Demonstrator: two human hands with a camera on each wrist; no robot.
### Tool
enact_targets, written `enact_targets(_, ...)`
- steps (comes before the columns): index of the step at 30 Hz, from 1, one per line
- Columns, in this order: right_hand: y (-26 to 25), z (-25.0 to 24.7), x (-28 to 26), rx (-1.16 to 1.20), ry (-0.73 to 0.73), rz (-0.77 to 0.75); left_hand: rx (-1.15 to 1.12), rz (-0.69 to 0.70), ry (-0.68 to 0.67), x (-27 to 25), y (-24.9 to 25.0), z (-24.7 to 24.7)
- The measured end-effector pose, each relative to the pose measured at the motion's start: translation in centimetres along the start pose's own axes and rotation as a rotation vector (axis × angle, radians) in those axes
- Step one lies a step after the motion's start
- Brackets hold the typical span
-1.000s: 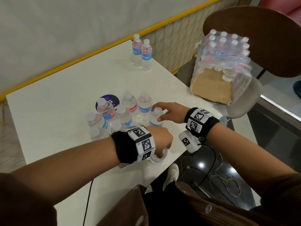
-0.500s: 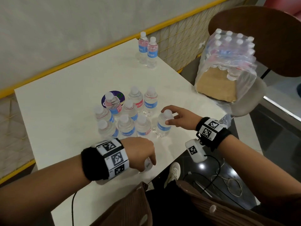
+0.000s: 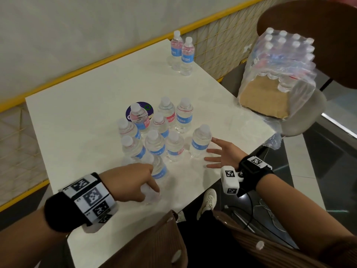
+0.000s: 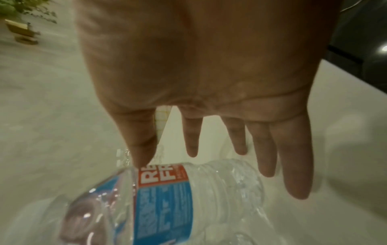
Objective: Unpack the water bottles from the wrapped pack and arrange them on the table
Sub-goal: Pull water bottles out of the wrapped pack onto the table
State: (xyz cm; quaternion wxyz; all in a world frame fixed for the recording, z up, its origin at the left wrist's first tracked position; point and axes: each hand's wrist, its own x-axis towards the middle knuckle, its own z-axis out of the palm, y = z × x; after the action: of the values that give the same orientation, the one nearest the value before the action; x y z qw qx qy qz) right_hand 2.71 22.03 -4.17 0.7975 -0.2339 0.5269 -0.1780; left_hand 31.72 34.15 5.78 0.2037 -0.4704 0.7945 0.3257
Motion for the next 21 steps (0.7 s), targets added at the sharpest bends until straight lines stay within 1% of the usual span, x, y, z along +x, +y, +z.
enact_targets(2, 0.7, 0.3, 0.4, 0.040, 0.048, 0.031, -0.051, -0.003, 0.053, -0.8, -1.2, 0.2)
enact_targets(3, 1.0, 0.5, 0.6, 0.050, 0.051, 0.051, -0.077, 0.001, 0.086, -1.2, -1.8, 0.4)
enact_targets(5, 1.5, 0.8, 1.0, 0.068, 0.026, 0.081, -0.124, 0.001, 0.157, -1.8, -2.8, 0.7)
enact_targets(9, 1.9, 1.8, 1.8, 0.154, -0.042, 0.088, -0.244, -0.028, 0.316, -2.7, -4.0, 2.6)
enact_targets(12, 2.0, 2.6, 2.2, 0.216, -0.063, 0.095, -0.221, -0.050, 0.424, -2.9, -3.7, 4.9)
enact_targets(14, 2.2, 3.2, 2.4, 0.227, -0.065, 0.101, -0.259, -0.053, 0.483, -2.8, -3.4, 6.3)
enact_targets(18, 2.6, 4.2, 2.8, 0.239, -0.081, 0.127, -0.527, -0.080, 0.535, -3.3, -3.8, 8.3)
enact_targets(21, 2.6, 4.5, 3.0, 0.261, -0.080, 0.139, -0.631, -0.084, 0.573, -4.2, -4.6, 8.9)
